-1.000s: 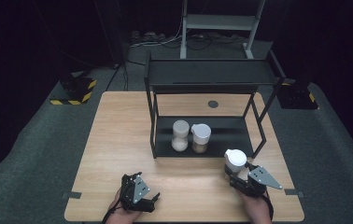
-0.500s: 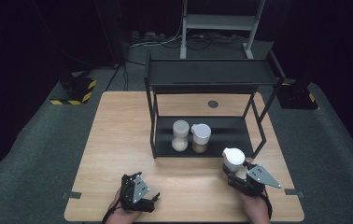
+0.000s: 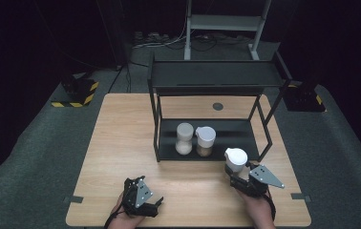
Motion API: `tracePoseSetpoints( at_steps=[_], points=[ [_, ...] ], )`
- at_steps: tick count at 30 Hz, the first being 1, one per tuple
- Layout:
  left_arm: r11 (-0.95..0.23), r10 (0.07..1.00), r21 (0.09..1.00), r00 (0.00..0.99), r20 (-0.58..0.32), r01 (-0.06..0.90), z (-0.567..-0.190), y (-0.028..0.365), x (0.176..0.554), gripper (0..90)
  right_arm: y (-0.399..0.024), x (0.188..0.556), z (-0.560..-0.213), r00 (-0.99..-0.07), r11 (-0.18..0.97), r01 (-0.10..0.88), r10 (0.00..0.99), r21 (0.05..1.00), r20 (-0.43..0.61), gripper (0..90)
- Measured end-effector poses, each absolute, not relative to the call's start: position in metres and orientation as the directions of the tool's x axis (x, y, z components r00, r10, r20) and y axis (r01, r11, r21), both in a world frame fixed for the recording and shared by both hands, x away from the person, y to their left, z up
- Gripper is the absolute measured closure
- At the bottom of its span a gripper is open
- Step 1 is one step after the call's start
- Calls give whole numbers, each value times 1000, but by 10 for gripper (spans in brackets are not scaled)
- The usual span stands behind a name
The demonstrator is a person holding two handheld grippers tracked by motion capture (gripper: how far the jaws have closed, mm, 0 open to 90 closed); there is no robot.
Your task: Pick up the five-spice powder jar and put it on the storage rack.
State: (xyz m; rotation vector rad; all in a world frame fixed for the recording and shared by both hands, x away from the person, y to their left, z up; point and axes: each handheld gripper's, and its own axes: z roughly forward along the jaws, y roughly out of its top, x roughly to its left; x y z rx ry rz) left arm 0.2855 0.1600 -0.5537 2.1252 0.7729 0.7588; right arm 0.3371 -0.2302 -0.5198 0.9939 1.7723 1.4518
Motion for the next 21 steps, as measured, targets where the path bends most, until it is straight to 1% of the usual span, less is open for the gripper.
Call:
tracePoseSetpoints(
  at_steps=[21],
  points=[
    [-542,715,794,648,263,276,-554,160,285,13,-233,352,-505,-492,95,167,871,981,-1,303]
  ],
)
